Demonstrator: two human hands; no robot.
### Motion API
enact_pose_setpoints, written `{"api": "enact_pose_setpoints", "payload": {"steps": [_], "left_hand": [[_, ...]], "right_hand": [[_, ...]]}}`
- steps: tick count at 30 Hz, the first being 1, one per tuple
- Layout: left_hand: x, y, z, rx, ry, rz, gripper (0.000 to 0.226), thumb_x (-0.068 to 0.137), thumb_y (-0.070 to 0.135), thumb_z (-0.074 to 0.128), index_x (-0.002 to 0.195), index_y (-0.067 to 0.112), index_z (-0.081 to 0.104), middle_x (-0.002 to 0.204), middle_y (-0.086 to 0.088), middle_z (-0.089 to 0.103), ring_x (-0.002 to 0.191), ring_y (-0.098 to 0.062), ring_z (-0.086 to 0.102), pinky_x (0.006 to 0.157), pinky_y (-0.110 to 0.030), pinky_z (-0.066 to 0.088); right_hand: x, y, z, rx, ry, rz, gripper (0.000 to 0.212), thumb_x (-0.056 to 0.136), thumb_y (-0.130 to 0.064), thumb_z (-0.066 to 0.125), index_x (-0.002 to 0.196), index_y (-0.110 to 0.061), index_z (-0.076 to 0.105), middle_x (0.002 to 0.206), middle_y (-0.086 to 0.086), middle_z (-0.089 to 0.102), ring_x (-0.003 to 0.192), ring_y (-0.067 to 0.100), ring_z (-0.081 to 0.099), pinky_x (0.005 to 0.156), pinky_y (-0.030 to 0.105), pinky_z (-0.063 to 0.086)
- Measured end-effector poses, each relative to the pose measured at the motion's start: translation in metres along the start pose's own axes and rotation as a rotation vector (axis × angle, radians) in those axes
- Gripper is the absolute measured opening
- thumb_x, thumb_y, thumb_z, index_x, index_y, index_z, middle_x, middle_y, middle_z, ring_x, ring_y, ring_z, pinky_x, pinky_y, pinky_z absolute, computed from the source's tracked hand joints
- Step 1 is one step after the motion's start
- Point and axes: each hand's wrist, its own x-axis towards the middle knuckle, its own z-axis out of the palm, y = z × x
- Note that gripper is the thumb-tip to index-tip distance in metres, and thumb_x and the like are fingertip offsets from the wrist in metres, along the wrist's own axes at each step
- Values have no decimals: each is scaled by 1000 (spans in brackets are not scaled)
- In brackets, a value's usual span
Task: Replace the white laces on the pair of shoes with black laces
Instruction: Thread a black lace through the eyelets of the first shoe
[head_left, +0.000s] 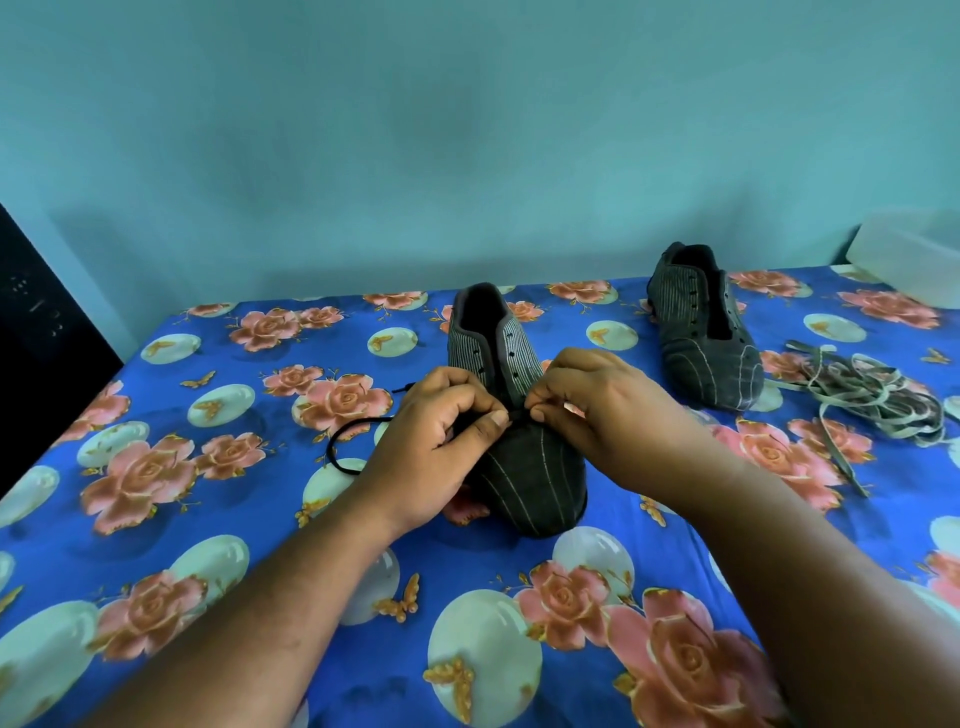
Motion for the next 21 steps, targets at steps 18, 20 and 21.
{"api": "enact_pose_setpoints", "payload": {"steps": [18, 20, 21], "left_hand": [[-1, 1, -1, 29, 38, 12, 8, 96, 23, 69, 89, 21, 72, 106, 12, 56, 105, -9, 59, 88, -17, 45], [-1, 0, -2, 42, 40, 10, 8, 96, 24, 69, 91, 20, 73, 104, 17, 55, 105, -8, 58, 86, -16, 44], [-1, 0, -2, 48, 40, 12, 8, 96, 25, 69, 91, 20, 74, 104, 18, 55, 105, -7, 58, 85, -15, 44]], "right_hand": [[0, -1, 3, 116, 53, 59, 21, 92, -50, 54, 102, -40, 70, 92, -17, 60, 91, 14, 57, 78, 47, 51], [1, -1, 2, 139, 59, 45, 19, 93, -48, 54, 99, -38, 69, 91, -17, 60, 90, 14, 56, 77, 47, 51], [1, 0, 1, 172, 52, 56, 18, 93, -48, 53, 97, -38, 67, 91, -17, 60, 91, 14, 56, 77, 48, 51]]}}
